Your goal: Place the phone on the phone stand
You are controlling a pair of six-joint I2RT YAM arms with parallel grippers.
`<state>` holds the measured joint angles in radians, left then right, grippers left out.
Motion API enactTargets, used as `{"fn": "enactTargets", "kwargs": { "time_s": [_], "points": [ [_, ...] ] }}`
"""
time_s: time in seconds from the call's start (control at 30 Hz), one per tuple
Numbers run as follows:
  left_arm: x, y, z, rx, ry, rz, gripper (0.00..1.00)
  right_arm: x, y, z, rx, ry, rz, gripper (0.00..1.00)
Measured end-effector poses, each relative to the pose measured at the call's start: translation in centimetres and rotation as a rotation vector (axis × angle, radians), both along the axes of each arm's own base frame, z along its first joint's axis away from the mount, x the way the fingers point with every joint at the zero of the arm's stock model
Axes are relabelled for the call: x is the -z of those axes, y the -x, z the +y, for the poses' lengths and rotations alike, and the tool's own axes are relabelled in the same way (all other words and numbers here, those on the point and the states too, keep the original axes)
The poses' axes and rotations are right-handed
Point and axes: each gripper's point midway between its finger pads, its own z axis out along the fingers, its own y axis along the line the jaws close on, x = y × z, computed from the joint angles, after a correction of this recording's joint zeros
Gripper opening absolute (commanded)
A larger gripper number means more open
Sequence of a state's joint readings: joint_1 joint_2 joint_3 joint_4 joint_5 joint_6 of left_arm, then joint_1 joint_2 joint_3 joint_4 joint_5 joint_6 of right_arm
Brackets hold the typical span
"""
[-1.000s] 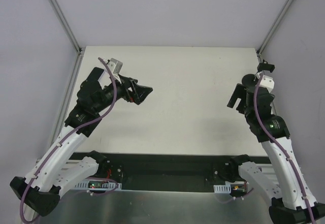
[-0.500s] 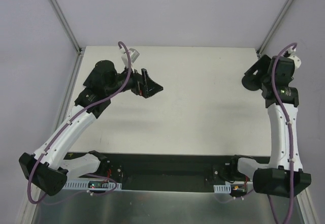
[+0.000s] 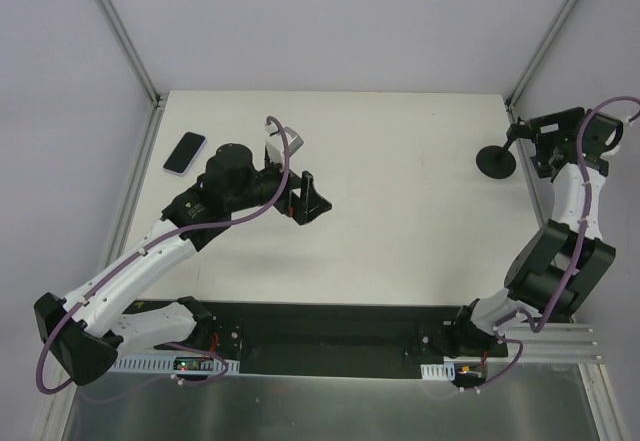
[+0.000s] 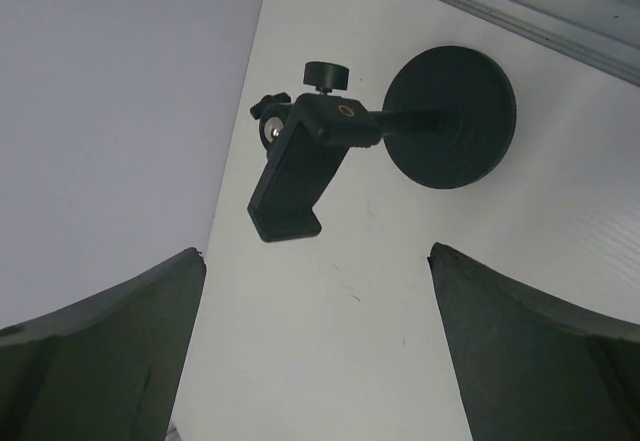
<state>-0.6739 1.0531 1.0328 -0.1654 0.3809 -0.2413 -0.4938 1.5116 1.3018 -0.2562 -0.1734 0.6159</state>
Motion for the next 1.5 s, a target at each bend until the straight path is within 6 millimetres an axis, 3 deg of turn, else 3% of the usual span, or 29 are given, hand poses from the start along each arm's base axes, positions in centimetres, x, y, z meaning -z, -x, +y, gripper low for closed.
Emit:
{"fn": "enactTargets", "kwargs": {
  "time_s": [0.3,0.6,0.8,0.87,1.0,1.27,1.4,1.5],
  "points": [
    [0.9,0.9,-0.8,0.007,-0.043,-0.023,0.99,3.2,-4.3,-0.5,0.081,-0.102,-0.033,0.96],
    [1.1,1.6,-1.3,0.021,-0.044,-0.014,0.96,2.7,-6.3,-0.4,0.174,-0.07,-0.086,0.85],
    [1.1,1.9,-1.5,0.025,-0.038,0.001,0.96,5.0,-7.1,-1.0,0.236,-0.122,-0.065,0.69],
    [1.2,1.9,-1.5,0.024,-0.038,0.003,0.96,5.7,-7.2,-1.0,0.247,-0.138,-0.054,0.58],
    [1.1,2.0,-1.6,0.031,-0.034,0.008,0.97,5.3,-7.6,-0.9,0.254,-0.156,-0.076,0.44],
    [1.2,2.2,-1.8,0.044,-0.03,0.016,0.97,5.0,-8.2,0.5,0.236,-0.186,-0.094,0.01],
    [1.5,2.1,-1.8,0.04,-0.037,0.021,0.97,4.8,-7.3,2.2,0.213,-0.191,-0.087,0.01],
    [1.7,2.0,-1.7,0.032,-0.042,0.021,0.97,4.7,-5.2,5.5,0.161,-0.2,-0.053,0.01]
  ]
}}
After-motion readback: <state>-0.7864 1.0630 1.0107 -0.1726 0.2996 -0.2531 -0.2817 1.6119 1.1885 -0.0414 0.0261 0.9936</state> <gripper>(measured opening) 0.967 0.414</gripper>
